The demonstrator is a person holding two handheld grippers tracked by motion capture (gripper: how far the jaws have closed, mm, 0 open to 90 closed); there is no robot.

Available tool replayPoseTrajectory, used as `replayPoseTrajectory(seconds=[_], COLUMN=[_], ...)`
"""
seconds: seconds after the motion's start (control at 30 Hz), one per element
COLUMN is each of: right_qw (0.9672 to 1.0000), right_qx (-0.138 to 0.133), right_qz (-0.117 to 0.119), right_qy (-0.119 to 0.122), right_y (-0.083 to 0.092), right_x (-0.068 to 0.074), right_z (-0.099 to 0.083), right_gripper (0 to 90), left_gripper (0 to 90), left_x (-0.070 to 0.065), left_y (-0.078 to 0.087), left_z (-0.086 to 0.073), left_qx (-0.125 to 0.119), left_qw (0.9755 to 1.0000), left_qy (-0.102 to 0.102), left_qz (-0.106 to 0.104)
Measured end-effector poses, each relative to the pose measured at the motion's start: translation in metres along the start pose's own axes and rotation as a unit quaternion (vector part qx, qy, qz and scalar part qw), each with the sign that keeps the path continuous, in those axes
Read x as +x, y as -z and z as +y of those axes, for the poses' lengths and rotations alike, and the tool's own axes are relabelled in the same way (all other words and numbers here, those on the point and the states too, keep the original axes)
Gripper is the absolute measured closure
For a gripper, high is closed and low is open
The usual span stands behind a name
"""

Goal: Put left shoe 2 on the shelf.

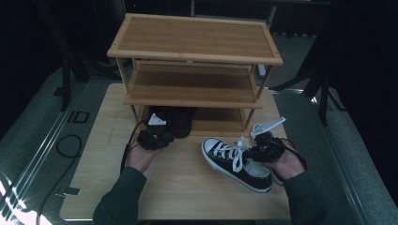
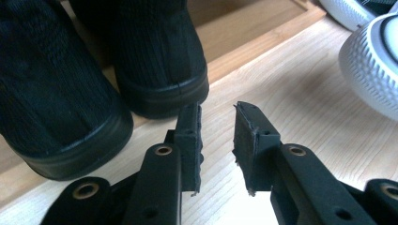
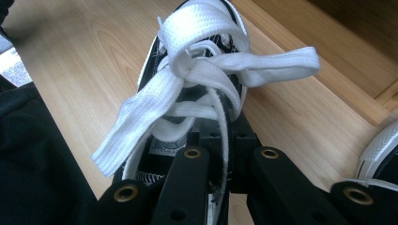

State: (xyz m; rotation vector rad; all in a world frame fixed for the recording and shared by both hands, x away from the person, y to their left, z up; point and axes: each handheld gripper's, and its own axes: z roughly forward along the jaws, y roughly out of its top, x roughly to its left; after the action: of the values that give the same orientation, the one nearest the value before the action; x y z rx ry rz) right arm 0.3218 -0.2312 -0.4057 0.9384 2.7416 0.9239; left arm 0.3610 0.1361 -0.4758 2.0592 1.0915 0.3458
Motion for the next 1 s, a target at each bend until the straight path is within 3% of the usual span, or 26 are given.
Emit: replayPoseTrajectory(seconds=[0.23,0.4,0.5,1.0], right_qw=[1.0000,1.0000,1.0000,0.9999], right_qx=[0.002,0.001,-0.001,-0.007], right_qz=[0.003,0.005,0.005,0.010], right_qy=[0.005,0.002,0.006,0.009], right_y=[0.001,0.001,0.002,0.003], right_x=[0.000,0.001,0.002,0.004], right_z=[0.003,0.005,0.006,0.009], right_gripper=[88.3,88.3,88.3,88.3], left_gripper=[89.2,89.5,89.5,89.5], left_x=[-0.002,-0.004,-0.004,-0.010], left_y=[0.003,0.006,0.012,0.022], left_z=[0.010,0.018,0.029,0.079], left_qx=[-0.011,-0.013,-0.028,-0.059], left_qw=[0.9999,0.9998,0.9994,0.9971], left_qy=[-0.010,-0.015,-0.017,-0.046], left_qz=[0.000,0.000,-0.010,0.014])
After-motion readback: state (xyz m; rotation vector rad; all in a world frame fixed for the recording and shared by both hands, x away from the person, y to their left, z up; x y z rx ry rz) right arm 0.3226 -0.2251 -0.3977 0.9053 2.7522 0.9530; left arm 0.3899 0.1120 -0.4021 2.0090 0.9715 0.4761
